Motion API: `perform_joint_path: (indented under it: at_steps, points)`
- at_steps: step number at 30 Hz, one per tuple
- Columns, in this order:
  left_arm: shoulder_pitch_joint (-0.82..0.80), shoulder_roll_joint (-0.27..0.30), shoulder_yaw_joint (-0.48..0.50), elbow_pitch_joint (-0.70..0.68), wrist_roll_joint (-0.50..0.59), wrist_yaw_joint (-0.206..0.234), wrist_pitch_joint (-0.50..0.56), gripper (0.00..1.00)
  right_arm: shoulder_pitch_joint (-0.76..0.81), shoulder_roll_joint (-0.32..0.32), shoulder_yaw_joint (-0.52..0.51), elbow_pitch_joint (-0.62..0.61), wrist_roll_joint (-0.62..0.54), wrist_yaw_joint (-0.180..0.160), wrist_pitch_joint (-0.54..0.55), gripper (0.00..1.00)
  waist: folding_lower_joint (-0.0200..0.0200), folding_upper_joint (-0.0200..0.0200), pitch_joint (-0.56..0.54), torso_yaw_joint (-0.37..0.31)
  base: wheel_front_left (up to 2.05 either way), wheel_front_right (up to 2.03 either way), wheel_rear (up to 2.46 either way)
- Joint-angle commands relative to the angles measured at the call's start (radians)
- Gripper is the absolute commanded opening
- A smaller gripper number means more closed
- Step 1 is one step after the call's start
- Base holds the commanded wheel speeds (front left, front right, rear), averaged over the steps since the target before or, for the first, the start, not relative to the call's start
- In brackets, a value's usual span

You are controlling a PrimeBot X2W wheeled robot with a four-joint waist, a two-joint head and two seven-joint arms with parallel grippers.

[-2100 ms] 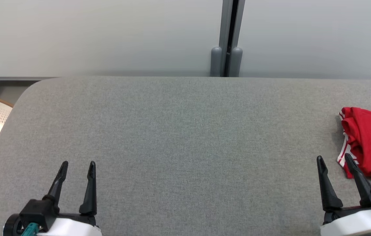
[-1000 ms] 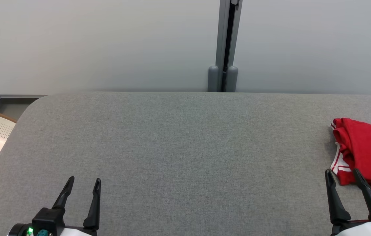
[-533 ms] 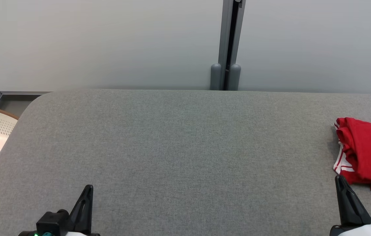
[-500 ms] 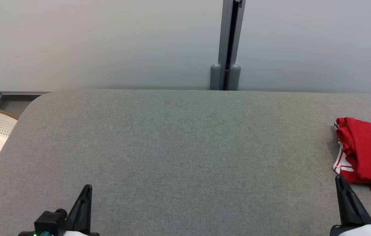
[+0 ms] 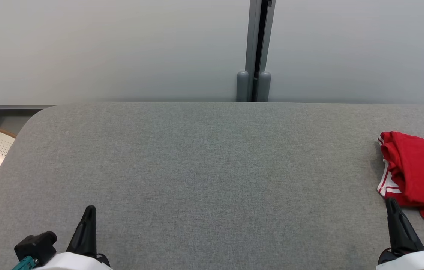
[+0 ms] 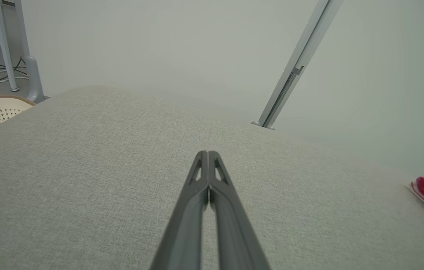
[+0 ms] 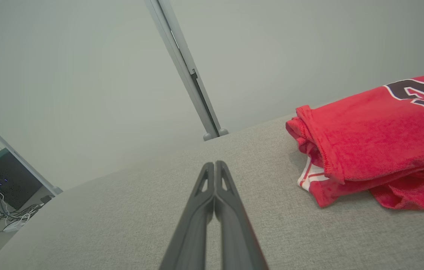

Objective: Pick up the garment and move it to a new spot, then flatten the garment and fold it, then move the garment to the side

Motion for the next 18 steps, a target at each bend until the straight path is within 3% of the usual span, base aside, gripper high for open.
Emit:
perform_joint_path:
  at_steps: [1,18]
  points:
    - [-0.036,0.002,0.015,-0.013,-0.037,-0.009,0.009,0.00,-0.032,-0.004,-0.006,-0.007,0.041,0.000,0.006,0.00,0.0000,-0.0001,0.000,-0.001,0.00,0.00,0.00]
    - [-0.064,-0.024,0.065,-0.011,-0.267,-0.035,0.070,0.00,-0.079,0.004,-0.018,0.044,0.284,-0.001,0.027,0.00,0.0000,-0.0001,0.006,-0.016,0.00,0.00,0.00]
